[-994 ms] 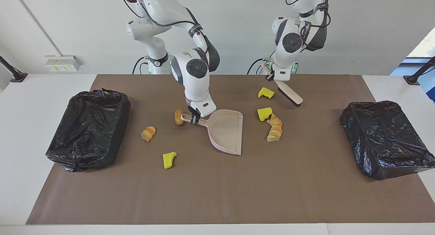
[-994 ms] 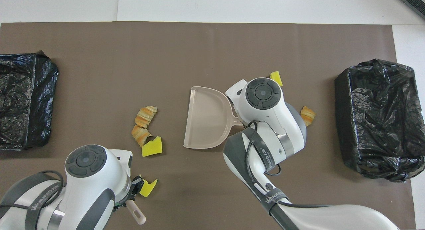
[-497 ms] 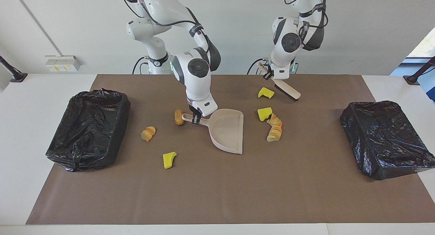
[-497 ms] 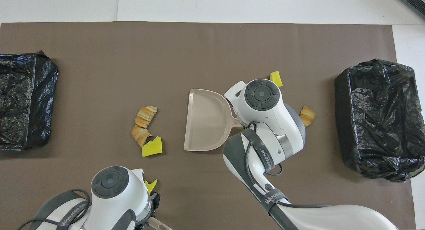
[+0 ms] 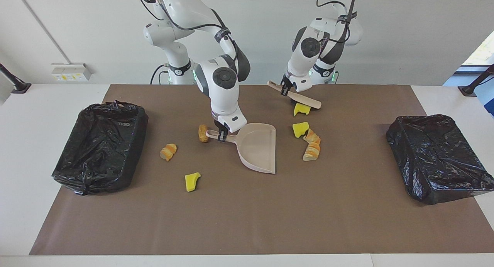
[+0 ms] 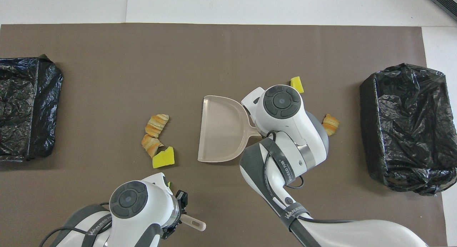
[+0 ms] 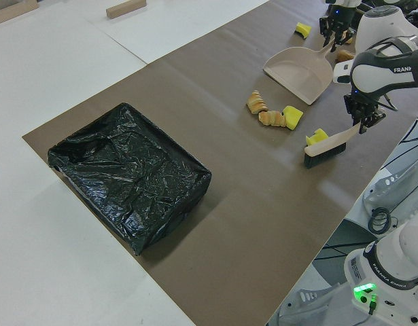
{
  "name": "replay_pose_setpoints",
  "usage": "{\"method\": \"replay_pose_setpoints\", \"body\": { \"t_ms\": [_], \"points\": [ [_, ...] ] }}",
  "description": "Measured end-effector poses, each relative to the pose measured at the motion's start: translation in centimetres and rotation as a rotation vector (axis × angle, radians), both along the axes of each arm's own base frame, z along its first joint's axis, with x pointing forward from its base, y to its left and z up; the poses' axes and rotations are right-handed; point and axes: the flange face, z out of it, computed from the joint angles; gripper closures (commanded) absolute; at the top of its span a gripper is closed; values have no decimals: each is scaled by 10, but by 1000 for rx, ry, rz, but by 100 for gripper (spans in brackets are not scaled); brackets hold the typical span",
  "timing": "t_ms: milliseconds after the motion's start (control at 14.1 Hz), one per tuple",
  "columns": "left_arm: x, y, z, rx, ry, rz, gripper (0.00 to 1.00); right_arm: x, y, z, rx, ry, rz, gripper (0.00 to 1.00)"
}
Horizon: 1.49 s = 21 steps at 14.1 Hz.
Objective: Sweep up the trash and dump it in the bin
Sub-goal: 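Sweep the pieces toward the dustpan lip with the left gripper's brush, then brush the pieces into the dustpan with the left gripper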
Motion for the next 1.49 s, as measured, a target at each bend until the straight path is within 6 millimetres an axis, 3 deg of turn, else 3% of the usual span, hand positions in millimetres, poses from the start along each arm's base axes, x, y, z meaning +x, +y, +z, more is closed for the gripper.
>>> {"method": "replay_pose_setpoints", "body": {
  "t_ms": [284,426,852,1135,1277,1490],
  "points": [
    [68,5,12,-69,-46,-60,100,0,0,0,0,0,0,100],
    [85,8,11,-105,-76,-213,100,0,0,0,0,0,0,100],
    [83,-2,11,-232,-162,-784,100,0,0,0,0,0,-1,100],
    [68,-33,16,-287,-226,-1054,100,0,0,0,1,-1,-1,100],
    [59,-58,28,-299,-253,-1122,100,0,0,0,1,-1,-1,100],
    [64,-78,62,-316,-305,-1162,100,0,0,0,1,-1,-2,100]
  ]
}}
